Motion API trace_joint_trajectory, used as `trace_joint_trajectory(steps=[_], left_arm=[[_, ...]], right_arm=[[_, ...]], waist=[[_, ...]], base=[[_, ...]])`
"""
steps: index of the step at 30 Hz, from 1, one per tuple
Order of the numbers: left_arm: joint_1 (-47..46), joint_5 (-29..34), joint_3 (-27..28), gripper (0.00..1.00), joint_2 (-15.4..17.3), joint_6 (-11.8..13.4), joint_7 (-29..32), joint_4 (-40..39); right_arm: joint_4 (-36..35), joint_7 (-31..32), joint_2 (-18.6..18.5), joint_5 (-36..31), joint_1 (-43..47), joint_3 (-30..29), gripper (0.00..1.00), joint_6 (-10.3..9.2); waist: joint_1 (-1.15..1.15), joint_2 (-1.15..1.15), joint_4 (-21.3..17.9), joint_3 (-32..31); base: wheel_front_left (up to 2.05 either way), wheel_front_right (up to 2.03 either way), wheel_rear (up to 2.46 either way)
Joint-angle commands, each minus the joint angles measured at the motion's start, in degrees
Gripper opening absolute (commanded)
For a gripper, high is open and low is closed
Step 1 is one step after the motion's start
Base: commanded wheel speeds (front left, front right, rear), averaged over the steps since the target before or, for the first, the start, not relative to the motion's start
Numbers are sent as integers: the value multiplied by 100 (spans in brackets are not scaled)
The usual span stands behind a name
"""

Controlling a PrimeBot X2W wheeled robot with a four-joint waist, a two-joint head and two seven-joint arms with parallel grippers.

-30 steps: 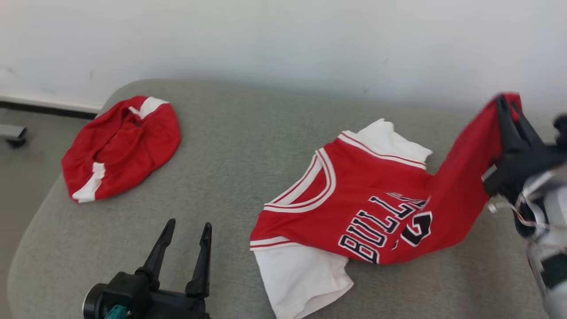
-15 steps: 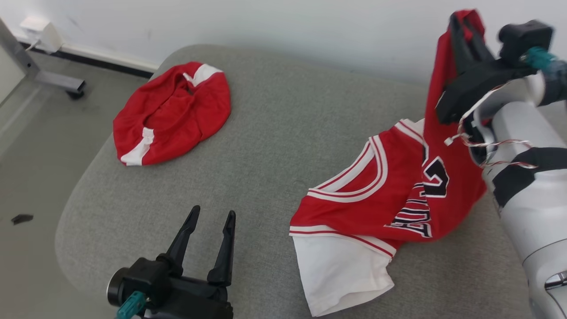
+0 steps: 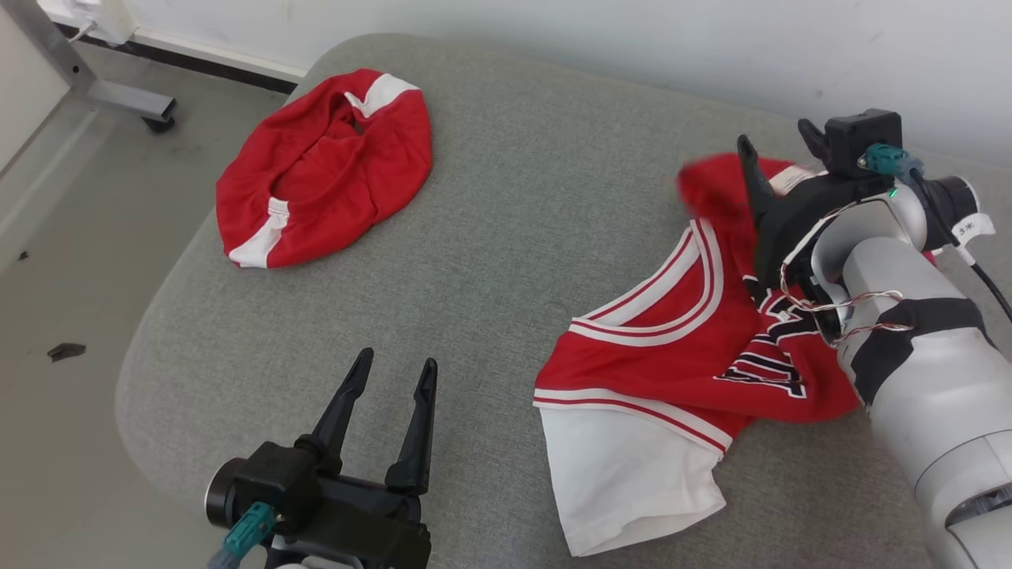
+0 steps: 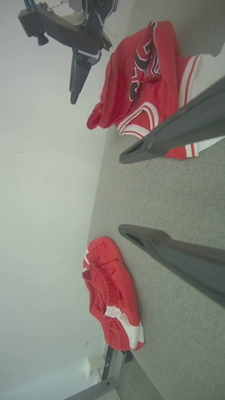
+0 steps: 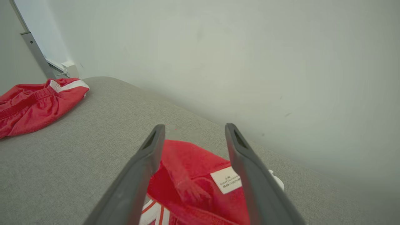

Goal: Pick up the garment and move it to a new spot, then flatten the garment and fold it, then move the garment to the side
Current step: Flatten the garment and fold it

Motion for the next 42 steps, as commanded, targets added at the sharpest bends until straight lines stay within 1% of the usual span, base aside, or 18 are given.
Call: trace_joint_trajectory(steps=[1,4,7,9,12,15,16,17,18,21,24,29,37,42], left_arm=[[14,95,57,100,1,7,-4,37],[76,136,113,100,-1,-14,-4,49],[175,211,200,100,0,-27,-4,55],[235,275,281,100,0,-57,-4,60],[350,357,413,100,7,-73,-4,36],[455,440,566,100,43,-104,-4,-13],[455,440,566,100,43,-104,-4,-13],[528,460,654,100,61,-121,-4,-42],[546,470,692,100,66,-127,-4,-65],[611,519,804,100,88,-130,-4,-101],[636,556,900,100,100,-152,-4,-144],[590,598,975,100,90,-183,-4,-193],[391,591,873,100,36,-229,-4,-161],[281,562,836,100,17,-251,-4,-138]], right_arm=[[-6,-101,18,129,110,69,100,5],[-135,-233,-26,323,243,192,100,5],[-416,-350,-123,623,500,300,100,5],[-668,-388,-246,843,712,375,100,5],[-1122,-413,-552,1213,1086,424,100,5],[-1610,-416,-876,1488,1560,298,100,5],[-1610,-416,-876,1488,1560,298,100,5],[-1877,-417,-1063,1629,1928,143,100,5],[-1980,-417,-1150,1683,2109,53,100,5],[-2236,-414,-1291,1814,2668,-265,100,5],[-2314,-412,-1309,1889,3094,-513,100,5],[-2317,-411,-1206,1821,3207,-650,100,5],[-1764,-333,-913,1871,2754,-313,100,5],[-1263,-204,-696,2189,2499,-210,100,5]], waist=[[-1,-1,-151,-138],[-1,-1,-283,-291],[-1,-1,-448,-462],[-1,-1,-564,-562],[-1,-1,-732,-698],[-1,-1,-892,-811],[-1,-1,-892,-811],[-1,-1,-969,-872],[-1,-1,-992,-893],[-1,-1,-1053,-930],[-1,-1,-1103,-906],[-1,-1,-1094,-775],[-1,-1,-852,-488],[-1,-1,-663,-304]], base=[[0,0,0],[0,0,0],[0,0,0],[0,0,0],[0,0,0],[0,0,0],[0,0,0],[0,0,0],[0,0,0],[0,0,0],[0,0,0],[0,0,0],[0,0,0],[0,0,0]])
